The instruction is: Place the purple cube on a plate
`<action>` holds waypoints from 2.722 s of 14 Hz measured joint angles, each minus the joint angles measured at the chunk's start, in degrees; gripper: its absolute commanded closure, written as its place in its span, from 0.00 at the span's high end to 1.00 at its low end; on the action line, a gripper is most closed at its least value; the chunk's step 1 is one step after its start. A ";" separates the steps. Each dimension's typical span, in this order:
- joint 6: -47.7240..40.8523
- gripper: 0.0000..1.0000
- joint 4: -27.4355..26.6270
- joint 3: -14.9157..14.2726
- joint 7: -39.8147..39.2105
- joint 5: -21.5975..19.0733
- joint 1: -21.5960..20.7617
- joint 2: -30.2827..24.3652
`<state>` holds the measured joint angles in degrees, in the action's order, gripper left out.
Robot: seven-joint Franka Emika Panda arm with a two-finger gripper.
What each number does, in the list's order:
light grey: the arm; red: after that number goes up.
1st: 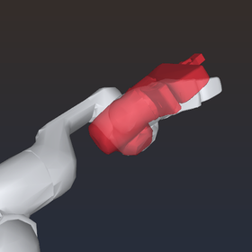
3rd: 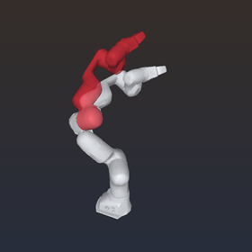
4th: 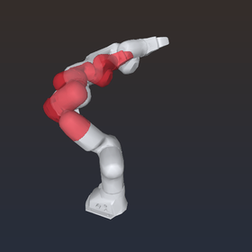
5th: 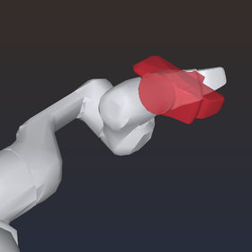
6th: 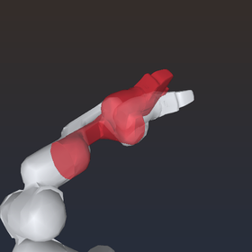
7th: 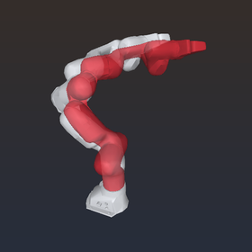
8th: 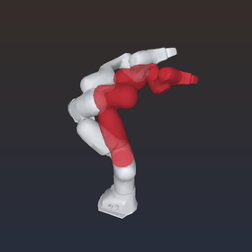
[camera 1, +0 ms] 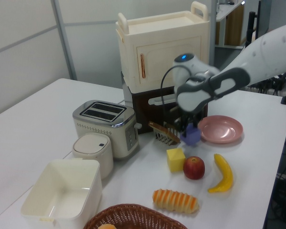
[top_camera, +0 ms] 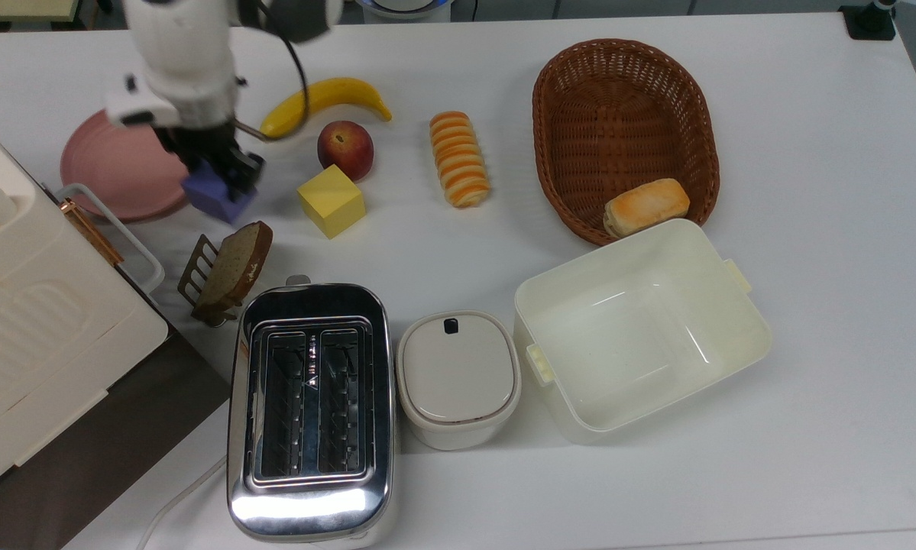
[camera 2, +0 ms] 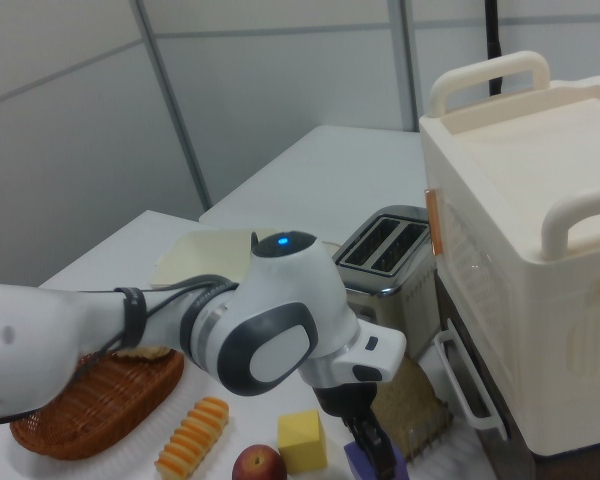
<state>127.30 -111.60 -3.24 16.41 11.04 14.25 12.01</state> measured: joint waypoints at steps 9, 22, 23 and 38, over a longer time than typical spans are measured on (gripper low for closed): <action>-3.00 0.34 -0.97 -4.08 -0.67 0.06 5.12 -4.84; -0.10 1.00 -1.17 -7.54 -2.46 0.06 5.24 -1.85; -0.10 1.00 -1.17 -7.54 -2.46 0.06 5.24 -1.85; -23.40 1.00 17.50 5.84 -0.89 -2.11 -2.49 -7.94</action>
<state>103.90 -94.11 2.60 15.51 8.93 11.76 4.07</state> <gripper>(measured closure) 0.000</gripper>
